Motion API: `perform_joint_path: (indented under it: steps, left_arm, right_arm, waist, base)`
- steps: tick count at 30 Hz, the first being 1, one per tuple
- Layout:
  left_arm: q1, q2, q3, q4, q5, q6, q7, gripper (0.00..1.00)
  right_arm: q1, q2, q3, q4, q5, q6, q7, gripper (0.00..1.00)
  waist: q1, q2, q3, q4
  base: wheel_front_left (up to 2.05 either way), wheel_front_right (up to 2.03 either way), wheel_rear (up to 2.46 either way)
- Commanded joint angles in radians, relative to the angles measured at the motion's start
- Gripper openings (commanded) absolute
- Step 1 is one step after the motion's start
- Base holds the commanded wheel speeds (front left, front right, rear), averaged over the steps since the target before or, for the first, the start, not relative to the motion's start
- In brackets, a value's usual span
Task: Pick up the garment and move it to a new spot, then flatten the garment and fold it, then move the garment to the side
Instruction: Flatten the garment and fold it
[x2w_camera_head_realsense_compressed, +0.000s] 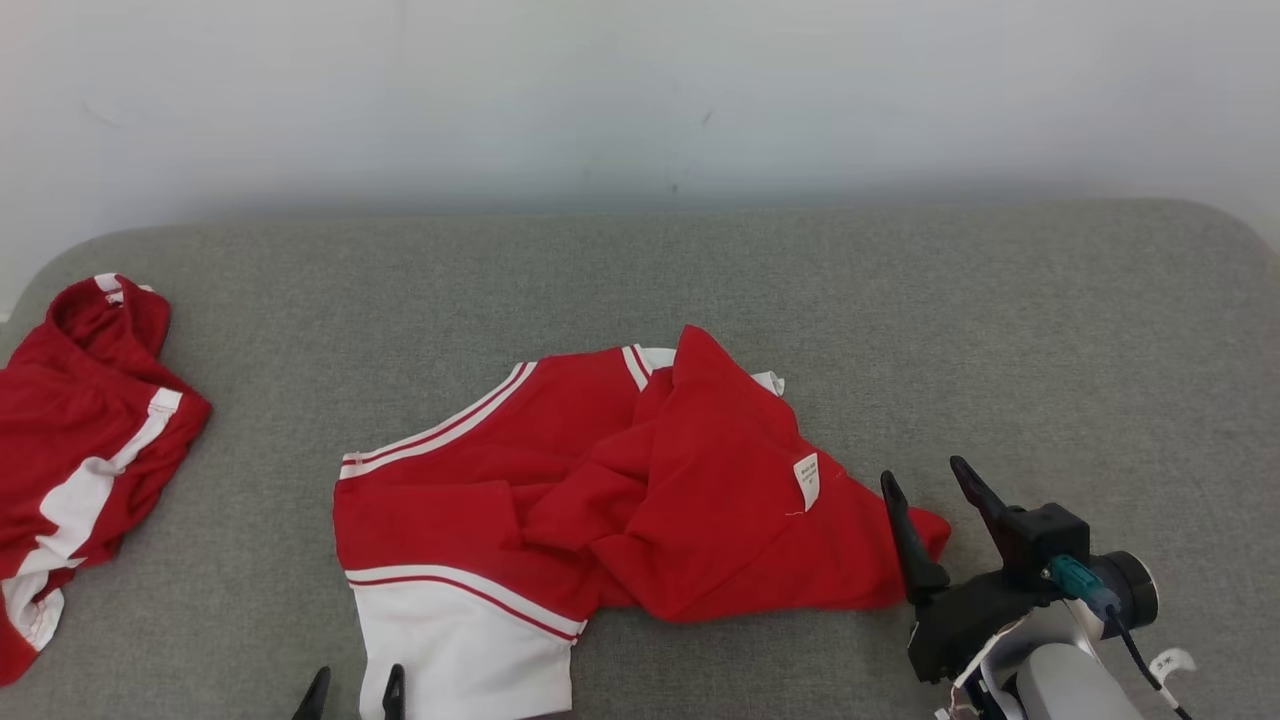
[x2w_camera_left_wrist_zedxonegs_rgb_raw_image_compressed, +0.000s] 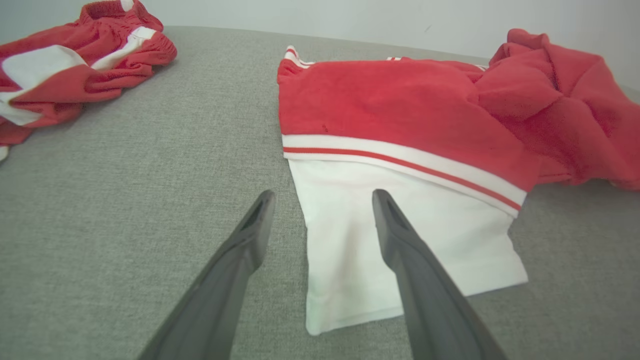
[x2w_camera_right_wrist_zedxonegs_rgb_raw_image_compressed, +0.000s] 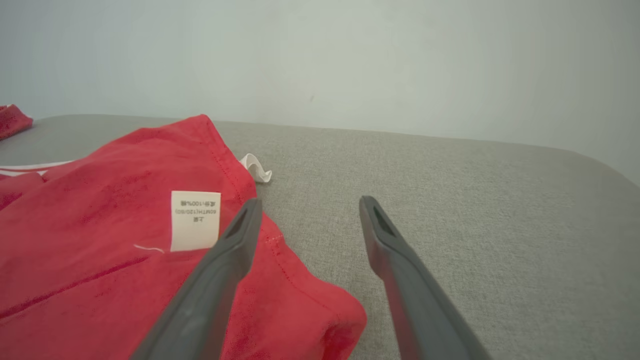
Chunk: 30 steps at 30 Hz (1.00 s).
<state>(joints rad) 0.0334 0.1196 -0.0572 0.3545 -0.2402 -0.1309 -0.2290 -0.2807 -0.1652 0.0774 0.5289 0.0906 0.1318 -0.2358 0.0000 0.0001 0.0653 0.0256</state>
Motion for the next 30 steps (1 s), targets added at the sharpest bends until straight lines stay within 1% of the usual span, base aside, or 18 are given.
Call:
perform_joint_path:
  steps: [1,4,6,10,13,19,22,23,24,25,26,27,28,30]
  left_arm:
    - [-0.017,0.008,-0.019,0.018,-0.016,0.001,-0.001,1.00]
    - [-0.023,0.016,-0.052,0.042,-0.045,0.001,0.005,1.00]
    - [-0.025,0.022,-0.066,0.048,-0.051,0.001,0.007,1.00]
    - [-0.033,0.045,-0.123,0.061,-0.099,0.001,0.029,1.00]
    - [-0.044,0.059,-0.145,0.076,-0.124,0.001,0.049,1.00]
    - [-0.079,0.064,-0.195,0.117,-0.197,0.001,0.080,1.00]
    - [-0.100,0.055,-0.223,0.137,-0.249,0.000,0.091,1.00]
    - [-0.107,0.054,-0.230,0.143,-0.268,0.000,0.090,1.00]
    - [-0.113,0.052,-0.245,0.150,-0.290,0.000,0.097,1.00]
    - [-0.119,0.050,-0.262,0.159,-0.306,0.000,0.103,1.00]
    - [-0.126,0.053,-0.272,0.168,-0.317,0.000,0.102,0.58]
    - [-0.134,0.057,-0.282,0.177,-0.327,0.000,0.095,0.31]
    - [-0.138,0.058,-0.295,0.186,-0.338,0.000,0.091,0.00]
    - [-0.145,0.057,-0.301,0.206,-0.352,0.000,0.072,0.00]
  right_arm:
    - [-0.037,-0.016,0.027,0.043,0.015,-0.002,0.013,1.00]
    - [-0.101,-0.045,0.080,0.113,0.035,-0.002,0.036,1.00]
    - [-0.120,-0.054,0.097,0.131,0.042,-0.002,0.042,1.00]
    - [-0.188,-0.090,0.173,0.206,0.075,-0.002,0.088,1.00]
    - [-0.230,-0.109,0.227,0.251,0.103,-0.002,0.131,1.00]
    - [-0.286,-0.135,0.342,0.310,0.161,-0.002,0.209,1.00]
    - [-0.304,-0.143,0.376,0.340,0.200,-0.002,0.260,1.00]
    - [-0.306,-0.144,0.388,0.346,0.209,-0.002,0.275,0.86]
    - [-0.309,-0.148,0.399,0.351,0.220,-0.002,0.288,0.47]
    - [-0.309,-0.151,0.413,0.354,0.230,-0.002,0.301,0.24]
    - [-0.309,-0.154,0.423,0.353,0.240,-0.002,0.305,0.00]
    - [-0.311,-0.160,0.430,0.348,0.249,-0.002,0.296,0.00]
    - [-0.311,-0.164,0.437,0.344,0.257,-0.002,0.291,0.00]
    - [-0.315,-0.172,0.443,0.331,0.266,-0.002,0.262,0.00]
  waist:
    - [0.0000,-0.0001,0.024,0.018]
    - [0.0000,-0.0001,0.045,0.032]
    - [0.0000,-0.0001,0.051,0.036]
    - [0.0000,-0.0001,0.069,0.055]
    - [0.0000,-0.0001,0.074,0.066]
    - [0.0000,-0.0001,0.080,0.079]
    - [0.0000,-0.0001,0.079,0.081]
    - [0.0000,-0.0001,0.079,0.081]
    - [0.0000,-0.0001,0.078,0.082]
    - [0.0000,-0.0001,0.076,0.082]
    - [0.0000,-0.0001,0.073,0.082]
    - [0.0000,-0.0001,0.071,0.081]
    - [0.0000,-0.0001,0.067,0.079]
    - [0.0000,-0.0001,0.058,0.075]
  base:
    - [0.00,0.00,0.00]
    - [0.00,0.00,0.00]
    - [0.00,0.00,0.00]
    - [0.00,0.00,0.00]
    - [0.00,0.00,0.00]
    - [0.00,0.00,0.00]
    - [0.00,0.00,0.00]
    - [0.00,0.00,0.00]
    - [0.00,0.00,0.00]
    - [0.00,0.00,0.00]
    - [0.00,0.00,0.00]
    - [0.00,0.00,0.00]
    - [0.00,0.00,0.00]
    - [0.00,0.00,0.00]
